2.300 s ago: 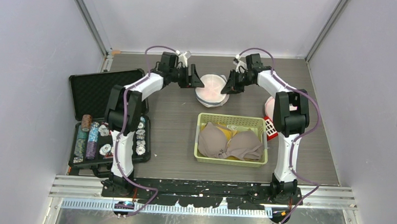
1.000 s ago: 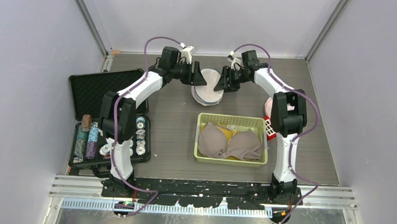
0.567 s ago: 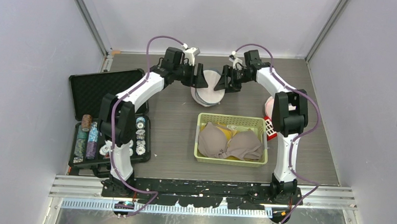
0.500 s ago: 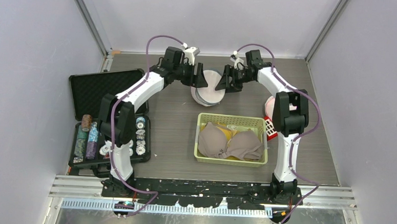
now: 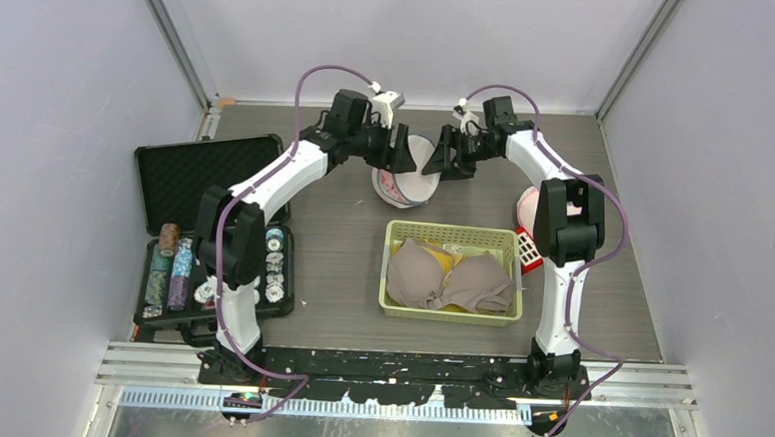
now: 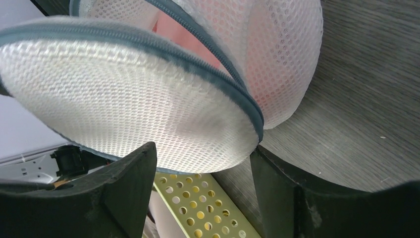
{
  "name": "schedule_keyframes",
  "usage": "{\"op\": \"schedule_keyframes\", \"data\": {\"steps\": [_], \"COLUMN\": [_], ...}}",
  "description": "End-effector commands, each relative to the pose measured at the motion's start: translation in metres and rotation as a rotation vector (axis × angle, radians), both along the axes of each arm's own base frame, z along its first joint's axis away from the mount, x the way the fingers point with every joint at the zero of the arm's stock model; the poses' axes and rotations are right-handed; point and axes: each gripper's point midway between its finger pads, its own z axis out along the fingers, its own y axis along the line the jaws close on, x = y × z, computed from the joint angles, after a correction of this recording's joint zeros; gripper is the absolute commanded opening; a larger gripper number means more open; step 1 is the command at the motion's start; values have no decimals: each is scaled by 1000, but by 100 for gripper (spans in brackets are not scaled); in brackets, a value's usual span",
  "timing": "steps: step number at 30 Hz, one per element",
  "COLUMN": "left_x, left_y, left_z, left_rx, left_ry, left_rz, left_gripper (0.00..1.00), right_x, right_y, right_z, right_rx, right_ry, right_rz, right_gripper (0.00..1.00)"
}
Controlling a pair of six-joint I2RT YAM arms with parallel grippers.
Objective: Unzip the laundry bag and remove the bra
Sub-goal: Open the laundry bag at the center of the board.
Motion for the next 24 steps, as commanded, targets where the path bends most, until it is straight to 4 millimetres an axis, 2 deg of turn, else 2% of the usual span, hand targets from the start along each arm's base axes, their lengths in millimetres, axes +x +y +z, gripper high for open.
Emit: {"op": "schedule_keyframes", "data": {"steps": [1, 8, 11, 15, 19, 24], "left_x": [-12, -28, -28, -27, -21, -10], "left_y": [-24, -65, -82, -99, -107, -100], "left_z": [59, 62, 57, 50, 41, 48], "left_rx": [-84, -126, -126, -126, -99, -64], "left_ry": [-147, -175, -187, -173, -163, -211], "left_rz": [-114, -246, -286, -332, -346, -314], "left_gripper": [63, 64, 64, 64, 64, 67], "right_x": [12, 36, 43, 48, 45, 38], "right_y": [-10, -70, -101, -129, -138, -139], "right_z": [53, 68, 75, 84, 89, 92], "right_rx": [69, 115, 107, 86, 61, 42], "right_ry": [-95, -87, -106, -140, -162, -175], "right_rz": [-26, -172, -230, -284, -298, -299], "right_gripper": [74, 76, 78, 79, 79, 79]}}
